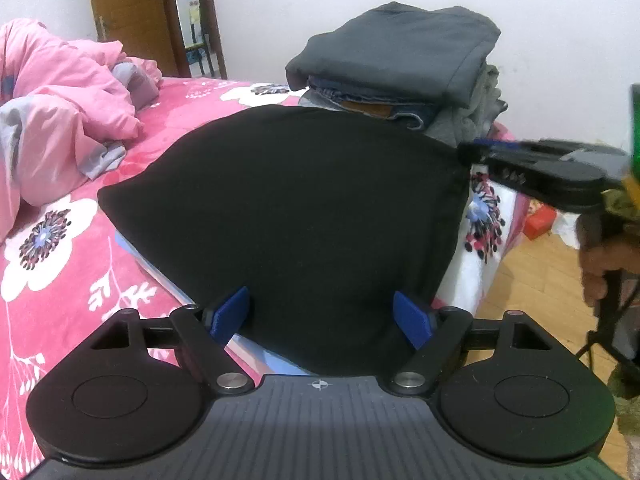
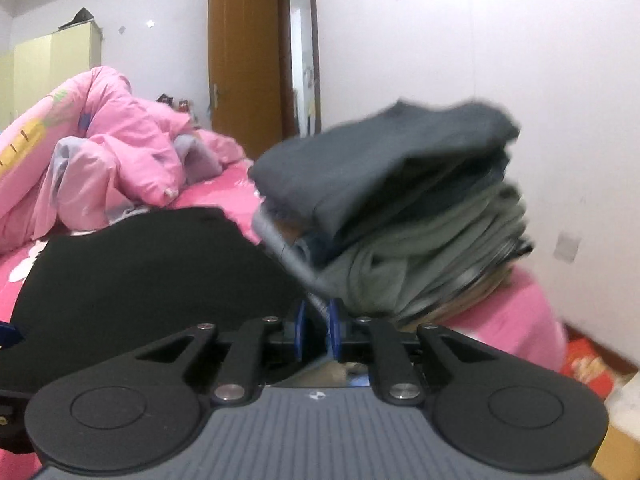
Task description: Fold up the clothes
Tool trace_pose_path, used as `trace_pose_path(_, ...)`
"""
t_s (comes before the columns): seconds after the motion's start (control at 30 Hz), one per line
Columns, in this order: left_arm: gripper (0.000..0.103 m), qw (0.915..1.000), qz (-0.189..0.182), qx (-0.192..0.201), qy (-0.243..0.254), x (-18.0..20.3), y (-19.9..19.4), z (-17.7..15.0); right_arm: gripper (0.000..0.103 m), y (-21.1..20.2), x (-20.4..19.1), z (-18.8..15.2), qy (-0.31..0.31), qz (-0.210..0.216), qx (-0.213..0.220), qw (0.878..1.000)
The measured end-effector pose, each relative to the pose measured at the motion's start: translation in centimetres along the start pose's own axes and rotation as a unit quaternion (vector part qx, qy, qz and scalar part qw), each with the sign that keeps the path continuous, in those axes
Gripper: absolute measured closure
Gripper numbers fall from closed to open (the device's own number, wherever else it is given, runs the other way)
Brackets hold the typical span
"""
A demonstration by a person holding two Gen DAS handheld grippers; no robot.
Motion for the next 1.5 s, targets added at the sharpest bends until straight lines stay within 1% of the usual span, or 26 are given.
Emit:
trace_pose_path(0.07,0.022,1.0000,0.002,-0.001,-0.001,0.0,0.0,0.0,0.089,-0.6,-0.2,0.3,0.002,0.011,0.008,1.000)
trace_pose_path(0.17,0.022,1.0000,0.005,-0.001,0.001,0.2,0.0,0.0,0.089,-0.5,-0.8,0.1,-0.005,0.030,0.005,1.000)
trace_pose_path(0.2,0.022,1.0000,0.006,-0.001,0.002,0.2,0.0,0.0,0.089,-0.1,-0.8,-0.2,-0.004,0.035,-0.003,0.999)
trace_pose_path(0.27,0.022,1.0000,0.006,-0.001,0.002,0.2,-0.1,0.0,0.089,0.8,-0.8,-0.6,-0.002,0.030,-0.021,0.999)
trace_pose_path(0.33,0.022,1.0000,0.008,-0.002,0.003,0.3,-0.1,0.0,0.087,0.8,-0.2,-1.3,-0.003,0.006,-0.029,1.000)
trace_pose_path(0.4,0.022,0.9999,0.010,-0.002,0.003,0.3,-0.1,-0.1,0.087,0.0,0.0,-1.5,0.007,0.005,-0.025,1.000)
trace_pose_path(0.5,0.022,0.9999,0.013,-0.003,0.001,0.3,-0.1,-0.1,0.087,-1.1,-0.6,-1.4,-0.006,-0.002,-0.017,1.000)
trace_pose_path(0.7,0.022,0.9998,0.017,-0.003,0.004,0.4,-0.3,-0.3,0.087,-2.2,-2.5,-0.8,-0.010,0.034,-0.002,0.999)
trace_pose_path(0.77,0.022,0.9998,0.019,-0.003,0.004,0.4,-0.3,-0.4,0.087,-2.2,-3.3,-1.0,-0.011,0.054,-0.002,0.998)
trace_pose_path(0.87,0.022,0.9998,0.022,-0.002,0.004,0.3,-0.6,-0.7,0.087,-1.9,-4.3,-2.0,-0.009,0.083,-0.024,0.996)
trace_pose_path(1.0,0.022,0.9997,0.023,-0.006,-0.002,0.1,-1.1,-1.5,0.087,-2.5,-4.9,-3.3,-0.005,0.087,-0.040,0.995)
trace_pose_path(1.13,0.022,0.9996,0.021,-0.013,-0.017,-0.3,-1.9,-2.4,0.087,-3.6,-4.7,-4.0,0.021,0.099,-0.063,0.993)
trace_pose_path(1.23,0.022,0.9993,0.023,-0.018,-0.024,-0.7,-2.3,-3.2,0.083,-4.5,-4.8,-4.5,0.037,0.110,-0.076,0.990)
trace_pose_path(1.3,0.022,0.9990,0.024,-0.023,-0.029,-0.9,-2.5,-3.6,0.080,-5.2,-5.1,-4.7,0.041,0.114,-0.076,0.990)
trace_pose_path(1.37,0.022,0.9987,0.025,-0.027,-0.035,-1.1,-2.7,-4.1,0.074,-5.8,-5.6,-4.6,0.041,0.118,-0.073,0.989)
trace_pose_path(1.5,0.022,0.9982,0.030,-0.033,-0.040,-1.4,-2.9,-4.7,0.070,-6.6,-6.7,-4.4,0.032,0.121,-0.070,0.990)
Point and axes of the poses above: each gripper's, at about its wrist camera, not at the fingertips, and y roughly the way its jaws point, x to its right, z to its top, the point moved 4 cm from there along y, roughly the way its jaws point, and after that the axes turned 6 degrees about z, right-handed, at the moved point
